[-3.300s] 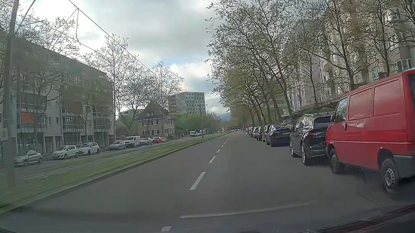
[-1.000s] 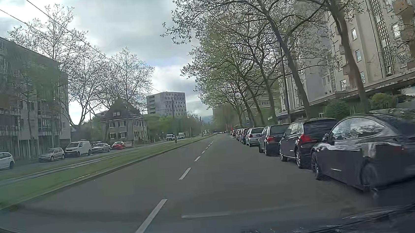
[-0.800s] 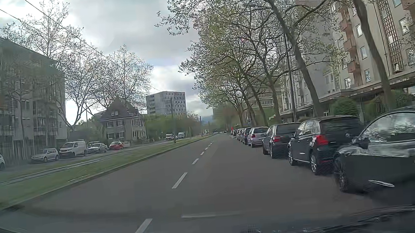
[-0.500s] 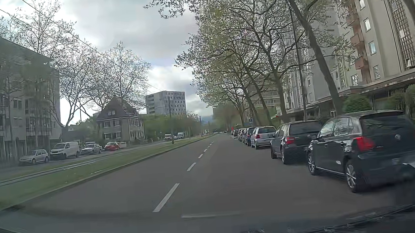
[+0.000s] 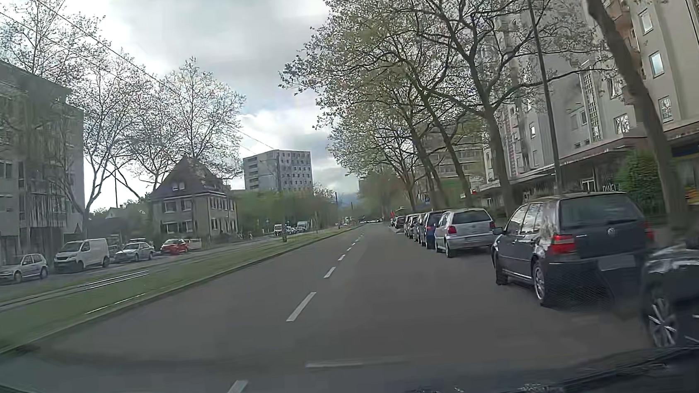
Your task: Follow the waypoints while adhering to traffic rules and regulations
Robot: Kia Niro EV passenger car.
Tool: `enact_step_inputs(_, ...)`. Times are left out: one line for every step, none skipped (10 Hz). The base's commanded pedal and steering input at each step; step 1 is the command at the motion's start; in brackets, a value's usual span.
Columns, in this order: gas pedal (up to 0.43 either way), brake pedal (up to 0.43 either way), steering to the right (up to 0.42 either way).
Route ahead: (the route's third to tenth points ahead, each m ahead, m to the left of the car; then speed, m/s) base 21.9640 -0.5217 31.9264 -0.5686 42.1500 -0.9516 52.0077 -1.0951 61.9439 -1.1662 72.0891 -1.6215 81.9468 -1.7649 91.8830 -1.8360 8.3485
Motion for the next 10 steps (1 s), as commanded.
enact_step_inputs(0.157,0.000,0.000)
enact_step_inputs(0.157,0.000,0.000)
enact_step_inputs(0.150,0.000,0.000)
enact_step_inputs(0.150,0.000,0.000)
enact_step_inputs(0.150,0.000,0.000)
enact_step_inputs(0.150,0.000,0.001)
enact_step_inputs(0.150,0.000,0.000)
enact_step_inputs(0.150,0.000,0.002)
enact_step_inputs(0.150,0.000,0.004)
enact_step_inputs(0.150,0.000,0.005)
